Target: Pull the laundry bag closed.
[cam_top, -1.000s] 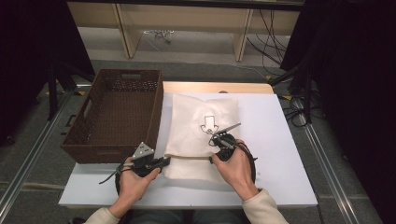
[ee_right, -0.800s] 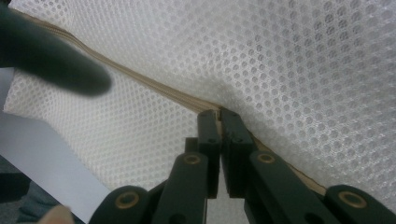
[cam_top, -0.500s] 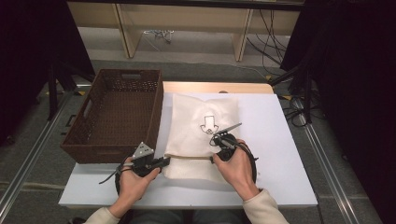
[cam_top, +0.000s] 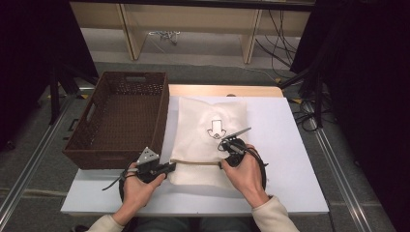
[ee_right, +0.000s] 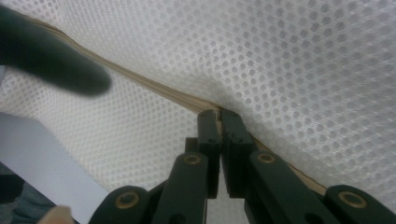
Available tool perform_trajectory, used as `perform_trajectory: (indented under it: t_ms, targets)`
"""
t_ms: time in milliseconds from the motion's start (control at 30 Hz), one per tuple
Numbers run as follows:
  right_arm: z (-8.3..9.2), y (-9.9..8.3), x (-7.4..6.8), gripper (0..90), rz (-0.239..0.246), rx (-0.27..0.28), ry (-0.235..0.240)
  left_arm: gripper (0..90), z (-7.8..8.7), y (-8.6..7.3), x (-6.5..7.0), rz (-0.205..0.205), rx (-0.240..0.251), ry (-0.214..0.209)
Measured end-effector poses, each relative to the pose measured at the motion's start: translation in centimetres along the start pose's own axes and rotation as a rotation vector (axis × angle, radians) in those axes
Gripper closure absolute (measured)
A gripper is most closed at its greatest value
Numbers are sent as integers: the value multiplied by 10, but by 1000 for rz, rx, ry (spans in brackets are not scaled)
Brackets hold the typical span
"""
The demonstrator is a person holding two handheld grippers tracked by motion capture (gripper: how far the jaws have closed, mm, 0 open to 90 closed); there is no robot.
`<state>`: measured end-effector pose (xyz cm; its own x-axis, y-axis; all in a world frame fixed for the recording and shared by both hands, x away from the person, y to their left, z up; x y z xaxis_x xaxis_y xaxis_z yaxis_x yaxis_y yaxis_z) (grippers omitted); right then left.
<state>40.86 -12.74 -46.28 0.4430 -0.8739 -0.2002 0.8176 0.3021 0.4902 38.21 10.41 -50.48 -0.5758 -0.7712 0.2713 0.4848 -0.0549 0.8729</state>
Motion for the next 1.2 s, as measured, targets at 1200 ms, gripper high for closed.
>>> perform_trajectory:
  t_ms: [1200]
  targets:
    - [4, -2, 5, 886, -23, -7, -12, 851, 0, 0, -1, -6, -3, 3]
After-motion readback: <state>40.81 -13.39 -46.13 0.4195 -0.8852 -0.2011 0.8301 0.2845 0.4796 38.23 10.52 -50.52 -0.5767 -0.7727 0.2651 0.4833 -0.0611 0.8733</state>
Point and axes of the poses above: each handheld gripper's, and its own axes: z roughly backward along the jaws, y roughly out of its top, x roughly to its right, the point moved 5 cm from there along -z, roughly forward along the jaws, and after that the axes turned 7 degrees about x, right-handed, at the moved point
